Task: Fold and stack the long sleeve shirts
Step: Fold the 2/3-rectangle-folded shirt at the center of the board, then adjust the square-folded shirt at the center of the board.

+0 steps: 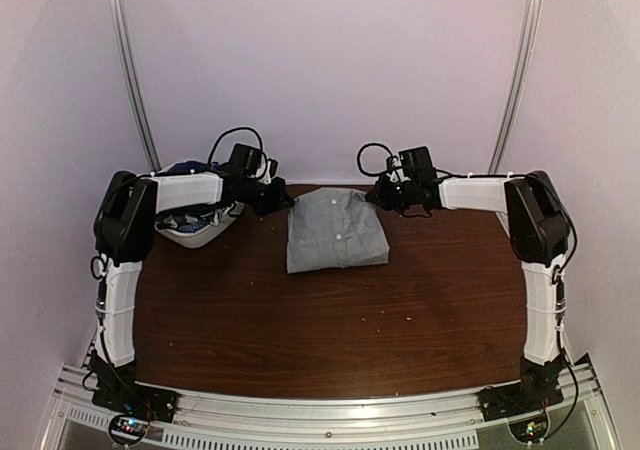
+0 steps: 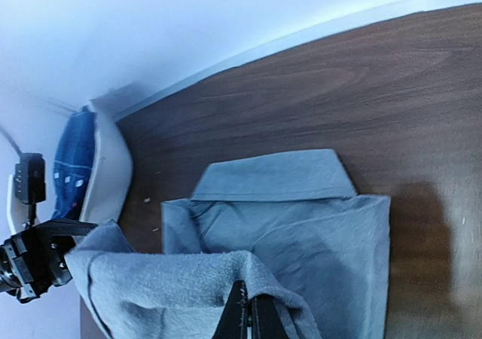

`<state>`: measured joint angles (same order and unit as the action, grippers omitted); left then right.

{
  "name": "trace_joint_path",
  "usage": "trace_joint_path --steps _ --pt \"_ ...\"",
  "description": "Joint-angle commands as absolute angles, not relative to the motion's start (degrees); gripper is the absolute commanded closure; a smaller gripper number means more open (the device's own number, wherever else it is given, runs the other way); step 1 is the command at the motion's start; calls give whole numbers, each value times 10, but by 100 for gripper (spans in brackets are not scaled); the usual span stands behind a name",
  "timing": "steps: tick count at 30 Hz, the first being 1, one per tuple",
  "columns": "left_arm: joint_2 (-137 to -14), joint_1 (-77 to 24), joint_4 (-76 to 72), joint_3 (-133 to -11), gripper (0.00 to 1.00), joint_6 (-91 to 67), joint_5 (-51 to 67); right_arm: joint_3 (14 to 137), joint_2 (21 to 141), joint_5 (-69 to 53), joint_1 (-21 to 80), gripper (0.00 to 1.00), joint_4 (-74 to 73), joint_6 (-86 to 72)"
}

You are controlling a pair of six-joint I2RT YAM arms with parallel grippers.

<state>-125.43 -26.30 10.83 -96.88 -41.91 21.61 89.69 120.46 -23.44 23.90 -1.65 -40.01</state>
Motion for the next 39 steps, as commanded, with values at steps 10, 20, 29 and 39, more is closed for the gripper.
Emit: trace_joint_path --steps 10,20,29,39 --pt "-1426 -273 155 -1118 100 -387 174 957 1377 -285 216 100 -46 -391" --pt "-1137 -357 33 -712 100 -426 157 616 1150 -275 257 100 59 -367" --pt "-989 -407 8 -582 100 -465 125 491 945 -240 277 100 57 -360" --pt "-971 -409 -39 -596 100 -447 124 502 906 -210 277 100 36 -338"
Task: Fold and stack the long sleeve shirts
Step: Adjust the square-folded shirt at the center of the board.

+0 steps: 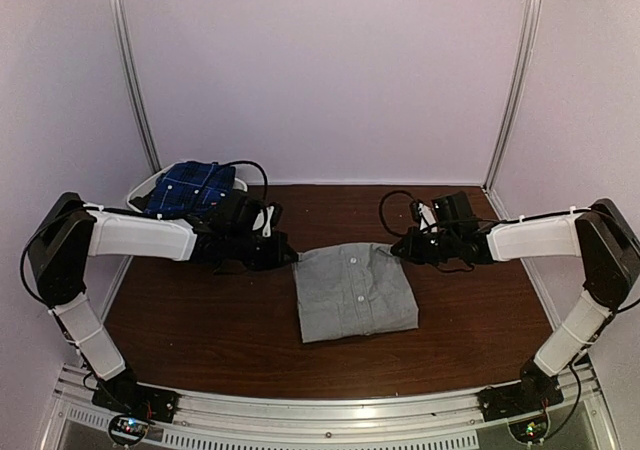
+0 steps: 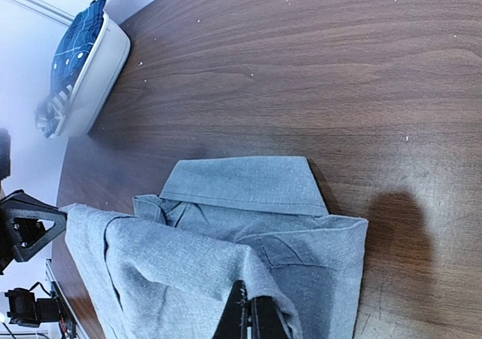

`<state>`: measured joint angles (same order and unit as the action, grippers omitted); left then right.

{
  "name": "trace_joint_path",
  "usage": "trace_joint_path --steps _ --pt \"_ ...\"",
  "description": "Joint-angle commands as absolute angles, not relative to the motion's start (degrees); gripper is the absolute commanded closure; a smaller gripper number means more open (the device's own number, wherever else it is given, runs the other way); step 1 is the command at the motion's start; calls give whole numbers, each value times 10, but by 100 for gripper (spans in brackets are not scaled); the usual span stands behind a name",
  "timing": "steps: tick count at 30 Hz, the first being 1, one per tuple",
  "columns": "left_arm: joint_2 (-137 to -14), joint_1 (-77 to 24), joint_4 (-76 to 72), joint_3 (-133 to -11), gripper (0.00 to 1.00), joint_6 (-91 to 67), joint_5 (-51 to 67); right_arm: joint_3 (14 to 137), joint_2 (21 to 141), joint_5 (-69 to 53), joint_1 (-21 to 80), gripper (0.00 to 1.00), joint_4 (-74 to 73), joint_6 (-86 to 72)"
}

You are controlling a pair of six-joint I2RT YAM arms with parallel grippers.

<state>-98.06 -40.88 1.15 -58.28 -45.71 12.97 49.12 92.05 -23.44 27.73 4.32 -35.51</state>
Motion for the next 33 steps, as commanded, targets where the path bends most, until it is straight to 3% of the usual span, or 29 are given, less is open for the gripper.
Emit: trace_joint_path --steps 1,12,18,21,26,33 --pt "-974 -408 -37 -602 100 -446 126 505 905 -207 277 100 35 -336" --pt "-1106 -337 -42 -678 100 -457 195 595 1016 -198 244 100 48 -336" --pt "-1198 -308 -39 -737 100 -466 218 677 1098 -206 226 67 18 -325" --pt "-1204 -305 -32 -760 100 -454 216 680 1080 -189 228 57 5 -312" --pt "-1198 -306 -3 -789 100 -427 212 678 1031 -112 255 47 -57 -277" --pt "-1194 -313 5 -799 100 -418 213 699 1018 -37 319 47 -94 -261"
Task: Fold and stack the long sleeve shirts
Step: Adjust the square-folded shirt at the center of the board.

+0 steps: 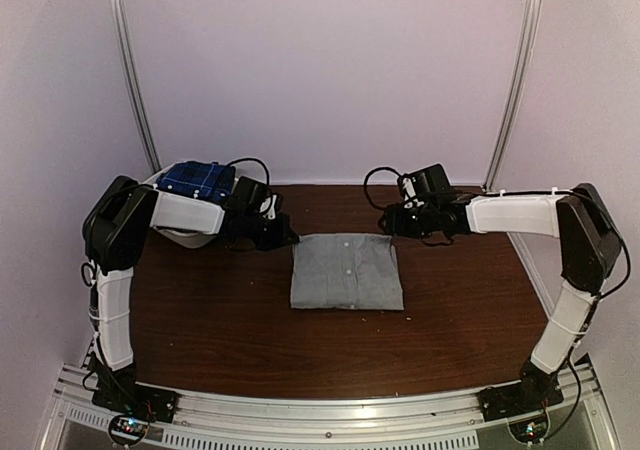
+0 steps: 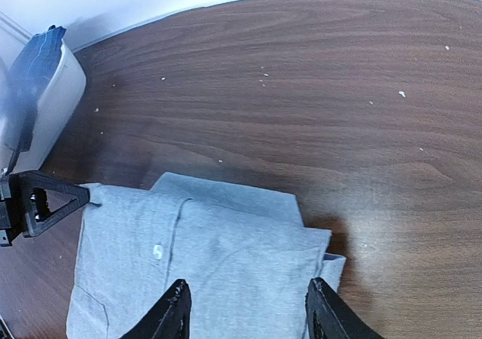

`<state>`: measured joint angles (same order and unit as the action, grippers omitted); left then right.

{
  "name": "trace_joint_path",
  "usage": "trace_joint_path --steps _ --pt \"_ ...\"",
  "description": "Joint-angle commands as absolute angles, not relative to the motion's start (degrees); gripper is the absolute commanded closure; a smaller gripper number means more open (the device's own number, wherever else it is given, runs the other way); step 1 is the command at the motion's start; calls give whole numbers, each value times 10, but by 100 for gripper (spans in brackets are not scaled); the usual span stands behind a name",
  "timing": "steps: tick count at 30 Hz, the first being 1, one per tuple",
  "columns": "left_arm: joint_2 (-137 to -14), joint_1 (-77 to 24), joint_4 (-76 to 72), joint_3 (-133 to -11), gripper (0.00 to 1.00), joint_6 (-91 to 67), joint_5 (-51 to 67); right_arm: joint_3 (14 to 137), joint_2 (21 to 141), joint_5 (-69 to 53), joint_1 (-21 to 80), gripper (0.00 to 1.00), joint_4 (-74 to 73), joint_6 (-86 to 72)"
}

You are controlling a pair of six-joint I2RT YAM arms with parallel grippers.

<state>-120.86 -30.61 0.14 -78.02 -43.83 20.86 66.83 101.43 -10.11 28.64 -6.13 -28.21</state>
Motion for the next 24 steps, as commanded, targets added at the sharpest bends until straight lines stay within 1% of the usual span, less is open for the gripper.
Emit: trace_joint_path --steps 1,7,16,18,24 --pt "-1196 -317 15 -807 100 -415 213 711 1028 -28 325 47 -101 -258" --pt "-1226 -323 33 -856 100 -408 223 765 1087 -4 332 48 -135 -248" --pt "-1275 -326 45 -907 100 -414 235 799 1100 60 332 45 -184 -233" --pt "-1276 -326 44 -906 100 -416 234 788 1092 70 326 43 -187 -234" --pt "-1277 -326 45 -905 100 -418 233 685 1046 10 291 44 -112 -233"
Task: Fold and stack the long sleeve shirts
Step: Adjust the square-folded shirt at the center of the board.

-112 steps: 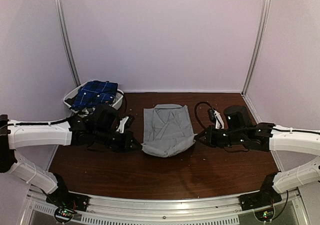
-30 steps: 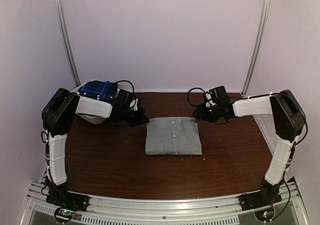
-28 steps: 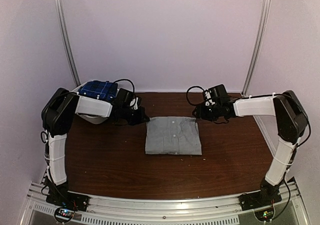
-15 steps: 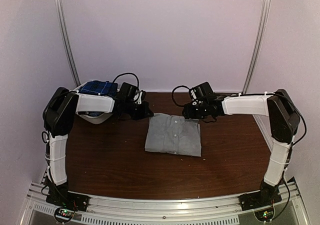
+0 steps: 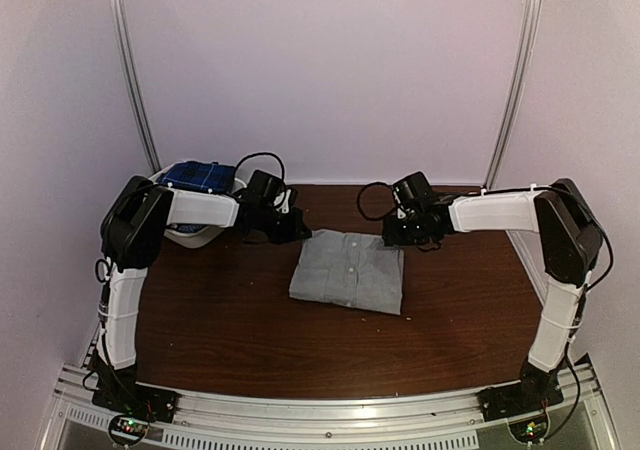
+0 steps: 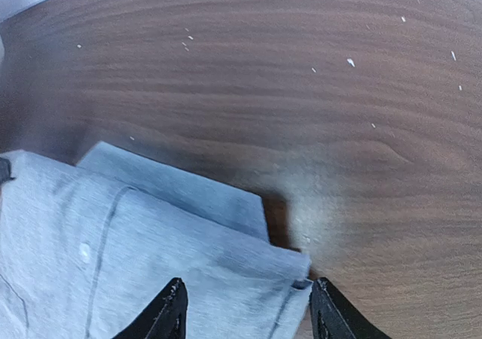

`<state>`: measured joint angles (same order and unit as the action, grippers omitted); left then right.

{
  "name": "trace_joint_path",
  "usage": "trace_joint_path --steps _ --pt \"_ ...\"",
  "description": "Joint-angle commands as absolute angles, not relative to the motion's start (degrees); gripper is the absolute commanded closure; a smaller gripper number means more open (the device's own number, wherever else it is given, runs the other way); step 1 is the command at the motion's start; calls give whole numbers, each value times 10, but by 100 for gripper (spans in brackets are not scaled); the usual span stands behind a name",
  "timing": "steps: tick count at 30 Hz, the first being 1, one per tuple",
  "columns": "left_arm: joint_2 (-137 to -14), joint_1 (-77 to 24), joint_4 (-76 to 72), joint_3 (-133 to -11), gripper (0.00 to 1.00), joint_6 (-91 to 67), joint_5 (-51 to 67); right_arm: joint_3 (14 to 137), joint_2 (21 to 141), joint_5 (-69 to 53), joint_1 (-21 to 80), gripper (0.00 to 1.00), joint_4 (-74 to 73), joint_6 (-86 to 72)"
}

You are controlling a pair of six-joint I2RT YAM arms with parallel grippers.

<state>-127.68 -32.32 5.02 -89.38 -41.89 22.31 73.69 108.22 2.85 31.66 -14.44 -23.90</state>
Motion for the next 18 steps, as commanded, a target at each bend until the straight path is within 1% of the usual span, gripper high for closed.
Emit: trace_joint_path --steps 1,5,9,15,18 --pt "-1277 -326 44 -905 100 -418 233 667 1036 -8 285 44 -90 -231" --pt "-1280 -326 45 -905 100 -420 235 609 1022 -94 256 45 -3 -230" --pt "-1281 -326 44 -904 100 -422 237 592 1041 -153 242 46 69 -230" --pt "-1283 -326 45 -904 100 -424 238 588 1065 -190 227 51 112 -236" --pt "-1285 -326 45 -905 100 -425 238 599 1073 -194 226 53 108 -236"
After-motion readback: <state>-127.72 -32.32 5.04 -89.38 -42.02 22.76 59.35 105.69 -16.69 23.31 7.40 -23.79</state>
